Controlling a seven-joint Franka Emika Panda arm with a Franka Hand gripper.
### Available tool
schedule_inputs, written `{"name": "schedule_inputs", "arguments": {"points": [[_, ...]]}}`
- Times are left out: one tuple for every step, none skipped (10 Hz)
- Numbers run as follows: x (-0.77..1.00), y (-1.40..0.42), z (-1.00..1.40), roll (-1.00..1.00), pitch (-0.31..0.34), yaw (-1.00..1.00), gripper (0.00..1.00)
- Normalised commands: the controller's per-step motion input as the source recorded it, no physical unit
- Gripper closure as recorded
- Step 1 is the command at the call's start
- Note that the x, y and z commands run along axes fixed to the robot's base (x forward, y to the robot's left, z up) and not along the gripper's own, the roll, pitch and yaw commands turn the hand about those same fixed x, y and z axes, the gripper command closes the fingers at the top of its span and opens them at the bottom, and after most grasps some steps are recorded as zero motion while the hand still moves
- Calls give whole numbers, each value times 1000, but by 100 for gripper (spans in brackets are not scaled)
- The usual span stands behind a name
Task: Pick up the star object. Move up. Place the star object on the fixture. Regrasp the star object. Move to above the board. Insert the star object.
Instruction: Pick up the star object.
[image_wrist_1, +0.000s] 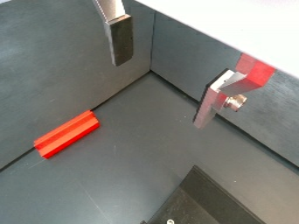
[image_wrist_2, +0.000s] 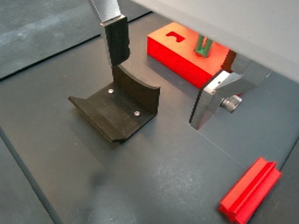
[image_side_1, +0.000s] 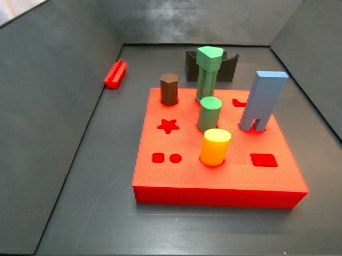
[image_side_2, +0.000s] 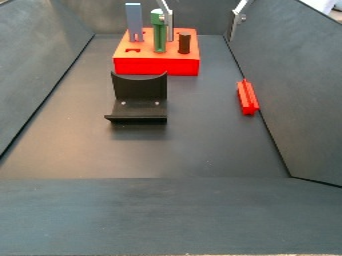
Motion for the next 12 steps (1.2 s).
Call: {"name": "schedule_inputs", "arguments": {"points": [[0,23,0,0,0,0,0],[0,6,0,-20,0,0,0],[-411,0,-397,1,-104,0,0],[-477,0,-677,24,-106,0,0],[-511,0,-683,47,-130,0,0],[-580,0,-700,73,-159,0,0],[-666,-26,-720,127,-183,0,0],[-689,-77,-674,169,-176,0,0],[-491,-234,-700,167,-146,26,0],[-409,-274,-749,146,-140,34,0],[-257,-263,-820,107,-124,37,0],[-49,-163,-877,56,-83,46,0]]}}
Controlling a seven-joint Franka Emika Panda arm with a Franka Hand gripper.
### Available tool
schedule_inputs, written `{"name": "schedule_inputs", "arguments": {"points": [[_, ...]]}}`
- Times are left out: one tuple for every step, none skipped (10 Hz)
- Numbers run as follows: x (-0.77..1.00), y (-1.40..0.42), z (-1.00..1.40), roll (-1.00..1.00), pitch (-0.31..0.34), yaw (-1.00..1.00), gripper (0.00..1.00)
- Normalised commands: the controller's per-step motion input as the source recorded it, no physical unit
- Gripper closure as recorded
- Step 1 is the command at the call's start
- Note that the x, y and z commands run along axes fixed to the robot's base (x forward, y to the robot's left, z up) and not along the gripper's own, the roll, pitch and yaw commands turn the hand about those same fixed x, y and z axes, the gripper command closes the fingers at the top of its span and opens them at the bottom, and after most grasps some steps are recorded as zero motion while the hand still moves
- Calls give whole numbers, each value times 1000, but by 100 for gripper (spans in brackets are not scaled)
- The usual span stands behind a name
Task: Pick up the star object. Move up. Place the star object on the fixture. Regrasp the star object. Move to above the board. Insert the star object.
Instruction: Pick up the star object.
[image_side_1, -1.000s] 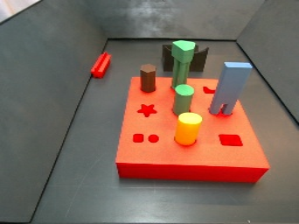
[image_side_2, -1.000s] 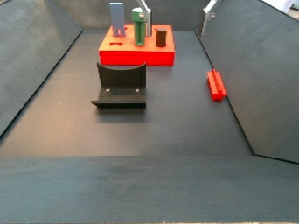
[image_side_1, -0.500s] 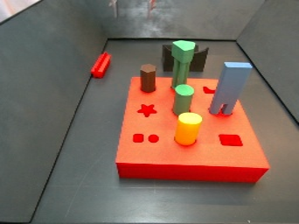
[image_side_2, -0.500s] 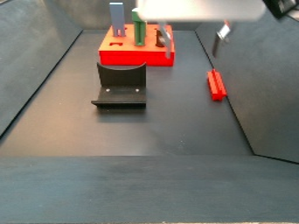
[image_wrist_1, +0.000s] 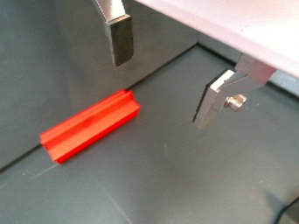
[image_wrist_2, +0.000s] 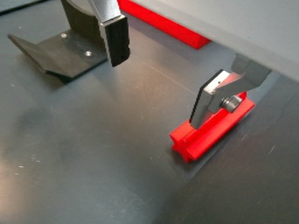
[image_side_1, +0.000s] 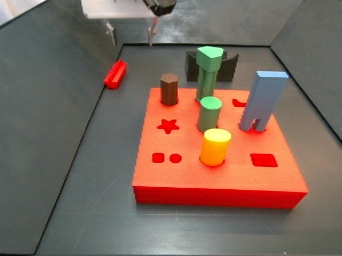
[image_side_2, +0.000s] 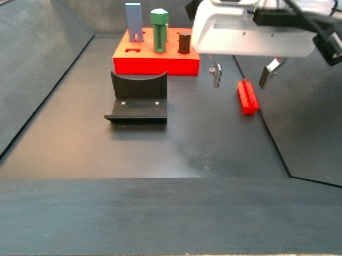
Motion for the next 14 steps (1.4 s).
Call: {"name": "schedule_inputs", "arguments": {"points": [[0,-66,-1000,36,-26,71,0],[-17,-31,-1000,94,-29,51,0],[-97,0,-1000,133,-20,51,0],[-334,0,-951,169,0,37,0],[-671,140,-791,159,0,0,0],[-940,157,-731,163,0,-20,0],[-1000,91,-720,119,-10,-91,0],[-697,0,-646,26,-36,-29,0],[-220,-100,-689,0,-91,0,0],[231,-117,-897,0,-34,63,0],[640,0,-937,0,11,51,0],[809,49,-749,-30,120,0,0],[760,151,-529,-23,149,0,0],[349,111,-369,0,77,0,0]]}}
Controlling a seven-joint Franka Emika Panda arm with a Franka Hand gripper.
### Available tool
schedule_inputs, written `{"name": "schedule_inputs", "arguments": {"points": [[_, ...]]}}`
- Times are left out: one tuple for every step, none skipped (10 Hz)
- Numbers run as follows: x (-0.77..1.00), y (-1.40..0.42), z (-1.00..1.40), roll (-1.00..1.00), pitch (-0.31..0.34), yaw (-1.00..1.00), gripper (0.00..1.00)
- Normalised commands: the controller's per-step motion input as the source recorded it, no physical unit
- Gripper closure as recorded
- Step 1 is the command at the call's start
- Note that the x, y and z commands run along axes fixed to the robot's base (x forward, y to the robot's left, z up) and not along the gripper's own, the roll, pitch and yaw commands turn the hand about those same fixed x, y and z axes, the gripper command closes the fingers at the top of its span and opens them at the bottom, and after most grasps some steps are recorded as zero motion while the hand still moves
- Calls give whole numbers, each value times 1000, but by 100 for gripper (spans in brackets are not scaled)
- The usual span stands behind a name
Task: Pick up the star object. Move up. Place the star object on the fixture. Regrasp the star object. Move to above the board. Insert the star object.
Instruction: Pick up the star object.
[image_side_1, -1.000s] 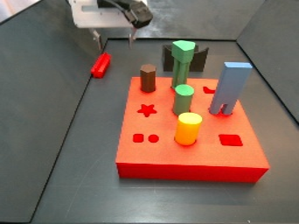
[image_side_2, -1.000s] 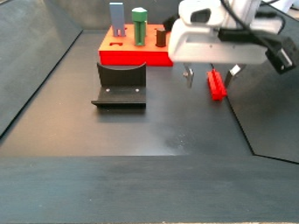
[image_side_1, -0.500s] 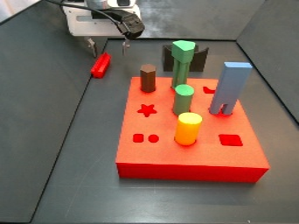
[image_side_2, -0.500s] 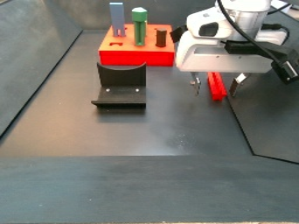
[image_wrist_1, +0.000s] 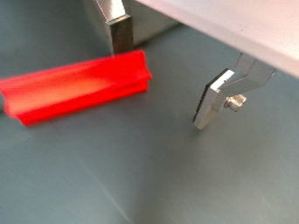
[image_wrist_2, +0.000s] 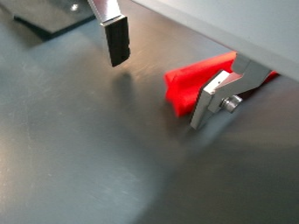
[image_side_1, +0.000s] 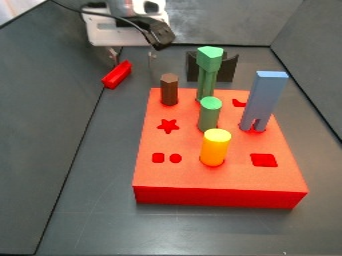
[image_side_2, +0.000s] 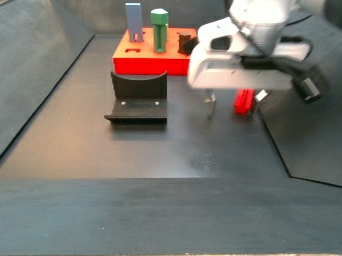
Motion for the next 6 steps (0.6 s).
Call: {"name": "schedule_inputs", "arguments": {"points": [[126,40,-229,0,60,0,0],[-17,49,-126,0,23,-11,0],[-420,34,-83,0,0,-131,0],[-600,0,-17,0,-1,-289,0],[-460,-20,-160,-66,-93,-631,0],[-140,0,-229,-79,-94,-891,0]]}}
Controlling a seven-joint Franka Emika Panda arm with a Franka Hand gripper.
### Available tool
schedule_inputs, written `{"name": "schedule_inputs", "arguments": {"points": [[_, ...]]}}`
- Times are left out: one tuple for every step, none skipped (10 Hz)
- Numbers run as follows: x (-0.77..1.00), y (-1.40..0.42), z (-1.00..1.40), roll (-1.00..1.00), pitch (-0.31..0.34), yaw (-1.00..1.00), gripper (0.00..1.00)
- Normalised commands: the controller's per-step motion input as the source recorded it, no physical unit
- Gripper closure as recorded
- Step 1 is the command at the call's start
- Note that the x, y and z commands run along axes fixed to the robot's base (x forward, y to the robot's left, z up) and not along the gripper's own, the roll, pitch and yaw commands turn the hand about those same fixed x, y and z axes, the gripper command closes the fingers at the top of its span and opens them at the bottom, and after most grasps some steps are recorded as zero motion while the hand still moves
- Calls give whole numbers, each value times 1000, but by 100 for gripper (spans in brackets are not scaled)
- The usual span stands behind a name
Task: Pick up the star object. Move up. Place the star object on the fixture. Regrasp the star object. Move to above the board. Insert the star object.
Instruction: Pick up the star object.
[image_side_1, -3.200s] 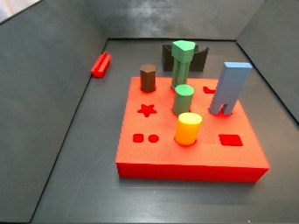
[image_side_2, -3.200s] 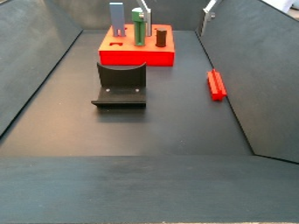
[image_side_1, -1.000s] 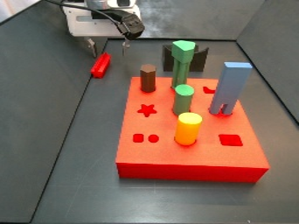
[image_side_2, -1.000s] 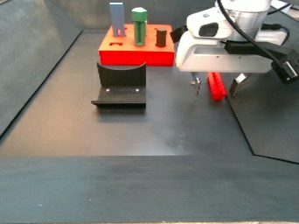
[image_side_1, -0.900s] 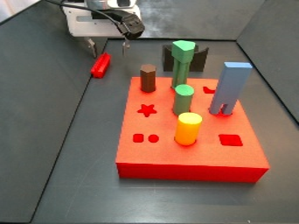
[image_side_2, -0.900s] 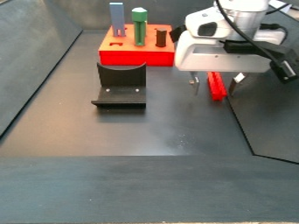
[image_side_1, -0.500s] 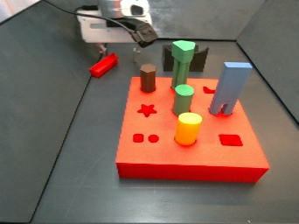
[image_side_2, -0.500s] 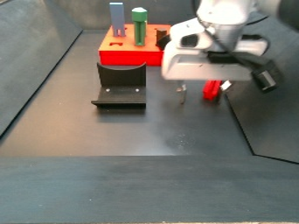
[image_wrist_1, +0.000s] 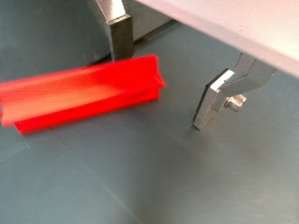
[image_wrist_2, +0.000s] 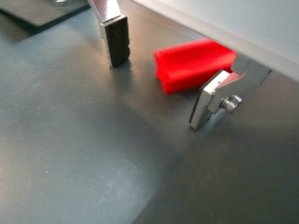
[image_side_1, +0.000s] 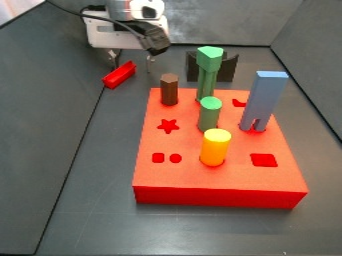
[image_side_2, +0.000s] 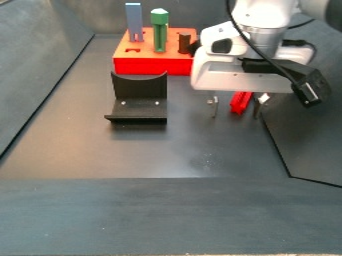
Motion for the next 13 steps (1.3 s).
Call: {"name": "schedule_inputs", "arguments": {"points": [[-129,0,-217,-73,-90,-903,0],[-120,-254,-211,-59,-84,-734,0],[0,-583,-109,0,-27,-591,0],[-140,-729,-11,0,0,-354,0],[-320,-669,-9,34,0,0,0],[0,0,0,13,0,0,0],[0,0,0,11,0,0,0],[0,0,0,0,0,0,0],[0,0,0,0,0,0,100],[0,0,0,0,0,0,100],[0,0,0,0,0,0,100],[0,0,0,0,0,0,100],[0,0,0,0,0,0,100]]}}
